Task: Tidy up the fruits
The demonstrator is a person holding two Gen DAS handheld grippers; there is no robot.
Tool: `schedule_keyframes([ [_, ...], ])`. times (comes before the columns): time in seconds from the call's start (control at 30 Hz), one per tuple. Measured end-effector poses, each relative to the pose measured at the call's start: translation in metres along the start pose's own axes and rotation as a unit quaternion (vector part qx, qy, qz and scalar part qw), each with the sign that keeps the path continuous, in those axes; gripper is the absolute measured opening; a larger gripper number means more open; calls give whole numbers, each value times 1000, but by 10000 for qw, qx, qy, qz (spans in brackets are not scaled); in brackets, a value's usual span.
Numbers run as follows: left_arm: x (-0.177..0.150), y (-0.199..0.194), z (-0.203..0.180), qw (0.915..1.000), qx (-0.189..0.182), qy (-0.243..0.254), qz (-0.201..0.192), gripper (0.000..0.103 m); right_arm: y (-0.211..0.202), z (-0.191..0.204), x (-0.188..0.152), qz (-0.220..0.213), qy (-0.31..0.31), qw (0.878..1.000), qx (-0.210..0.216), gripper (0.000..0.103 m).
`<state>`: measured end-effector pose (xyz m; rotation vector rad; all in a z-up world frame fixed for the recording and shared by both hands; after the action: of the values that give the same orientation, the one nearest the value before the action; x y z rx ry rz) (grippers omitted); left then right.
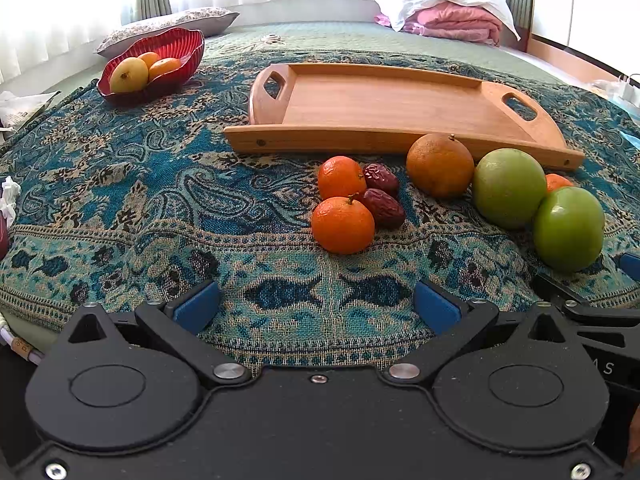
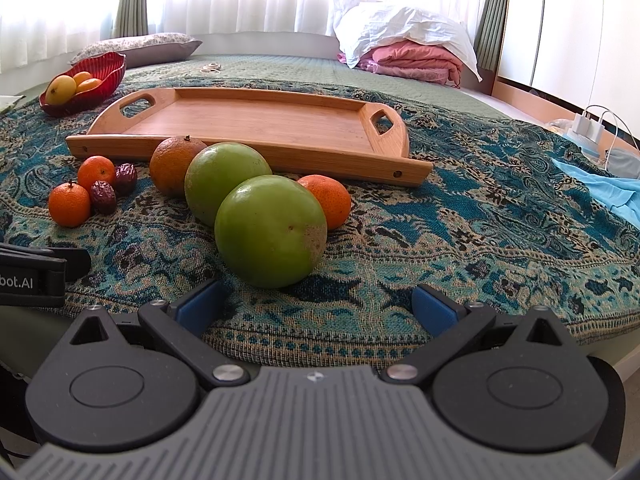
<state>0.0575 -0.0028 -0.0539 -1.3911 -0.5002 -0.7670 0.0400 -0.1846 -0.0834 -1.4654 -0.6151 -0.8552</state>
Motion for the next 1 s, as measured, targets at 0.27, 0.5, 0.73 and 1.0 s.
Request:
schedule_keyframes([
  [0.27,3,-4,-1,10000,-2,12,-2,103,-1,-2,1,-11,-8,10000,-9,103],
  [0.5,1,-3,-1,10000,-4,7,-4,103,-2,-1,0,-20,-11,10000,-10,103],
  [0.73,2,-4,-1,10000,-6,5,-8,103,0,-3,-2,-44,-8,10000,-9,103],
  [1.0,3,-4,-2,10000,1,-40,-20,103,-4,-3,-2,-228,48,9997,48,103],
])
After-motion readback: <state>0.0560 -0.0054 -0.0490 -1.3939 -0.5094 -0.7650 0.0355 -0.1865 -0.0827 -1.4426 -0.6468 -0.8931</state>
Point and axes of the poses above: each gripper's, at about its wrist camera, not at the fingertips, and y roughly the way its jaws point, z to its left, x to its top, the point moved 8 cm from there along y, roughly the way its jaws point, and after that the axes turned 9 degrees about y, right-handed, at the moved point
